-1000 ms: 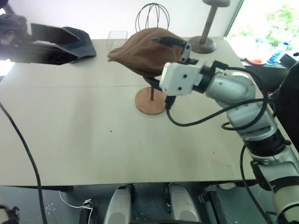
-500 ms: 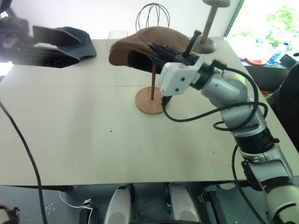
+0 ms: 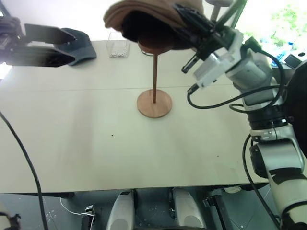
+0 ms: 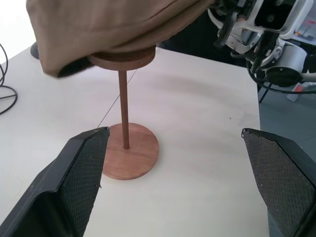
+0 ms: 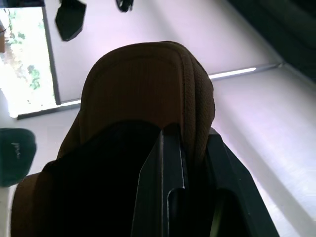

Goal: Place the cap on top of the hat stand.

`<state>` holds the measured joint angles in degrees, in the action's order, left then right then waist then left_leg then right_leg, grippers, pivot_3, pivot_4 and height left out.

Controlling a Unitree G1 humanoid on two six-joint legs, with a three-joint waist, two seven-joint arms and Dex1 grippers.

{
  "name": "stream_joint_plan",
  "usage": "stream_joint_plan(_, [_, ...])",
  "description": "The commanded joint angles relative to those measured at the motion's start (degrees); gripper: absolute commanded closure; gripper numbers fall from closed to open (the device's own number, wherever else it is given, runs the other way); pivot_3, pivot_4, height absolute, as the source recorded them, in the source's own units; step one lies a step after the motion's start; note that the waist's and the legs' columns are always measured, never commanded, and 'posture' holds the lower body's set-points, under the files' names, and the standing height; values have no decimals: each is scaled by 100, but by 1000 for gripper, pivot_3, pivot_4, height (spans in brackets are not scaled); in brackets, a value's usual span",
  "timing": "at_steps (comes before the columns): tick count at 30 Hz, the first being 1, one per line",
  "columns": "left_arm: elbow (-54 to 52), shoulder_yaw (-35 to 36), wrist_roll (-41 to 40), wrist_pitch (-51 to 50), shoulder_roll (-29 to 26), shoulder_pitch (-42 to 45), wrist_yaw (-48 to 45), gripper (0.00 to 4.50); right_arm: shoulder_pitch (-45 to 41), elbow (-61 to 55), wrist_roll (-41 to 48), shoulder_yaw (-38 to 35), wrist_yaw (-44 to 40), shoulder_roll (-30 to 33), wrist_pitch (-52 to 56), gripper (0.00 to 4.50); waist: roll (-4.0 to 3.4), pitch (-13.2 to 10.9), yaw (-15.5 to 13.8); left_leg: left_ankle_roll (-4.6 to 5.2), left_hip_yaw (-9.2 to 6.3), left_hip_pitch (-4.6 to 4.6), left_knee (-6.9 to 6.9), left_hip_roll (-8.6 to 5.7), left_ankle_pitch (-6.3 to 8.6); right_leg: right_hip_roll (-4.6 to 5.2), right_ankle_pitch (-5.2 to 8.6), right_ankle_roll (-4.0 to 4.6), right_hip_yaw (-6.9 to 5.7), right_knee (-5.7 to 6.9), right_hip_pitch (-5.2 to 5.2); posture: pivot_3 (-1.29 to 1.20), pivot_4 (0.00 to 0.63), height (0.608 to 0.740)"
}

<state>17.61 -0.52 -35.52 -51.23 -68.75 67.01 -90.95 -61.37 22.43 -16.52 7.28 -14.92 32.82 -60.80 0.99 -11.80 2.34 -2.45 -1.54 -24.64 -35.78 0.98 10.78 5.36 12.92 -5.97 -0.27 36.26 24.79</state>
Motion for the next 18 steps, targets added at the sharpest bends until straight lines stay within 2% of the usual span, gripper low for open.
stream_joint_plan(1, [-215, 393, -69, -106, -243, 1, 54, 0, -88, 310, -202, -306, 371, 68, -1178, 4465, 1, -1, 26, 0, 0, 0, 0, 0, 0, 0, -2, -4, 0, 0, 0, 0, 150, 740])
stream_joint_plan(5, [-335, 494, -75, -186, -297, -118, 112, 0, 214, 485, -419, -182, 381, 55, -1999, 4465, 1, -1, 36, 0, 0, 11, 12, 0, 0, -2, -3, -7, 1, 1, -2, 0, 150, 740])
stream_joint_plan(12, [-393, 429, -74, -375, -286, 91, 165, 0, 176, 1178, -1042, -105, 558, -450, -2142, 4465, 1, -1, 60, 0, -1, 17, 12, 0, 0, -5, -3, -7, 4, 7, -5, 0, 150, 740])
stream_joint_plan(18, [-376, 340, -8, -481, -296, 313, 167, 0, -69, 1750, -1669, -309, 1099, -661, -2295, 4465, 1, -1, 65, 0, -2, 17, 12, 0, -1, -5, -3, -8, 4, 6, -5, 0, 150, 740])
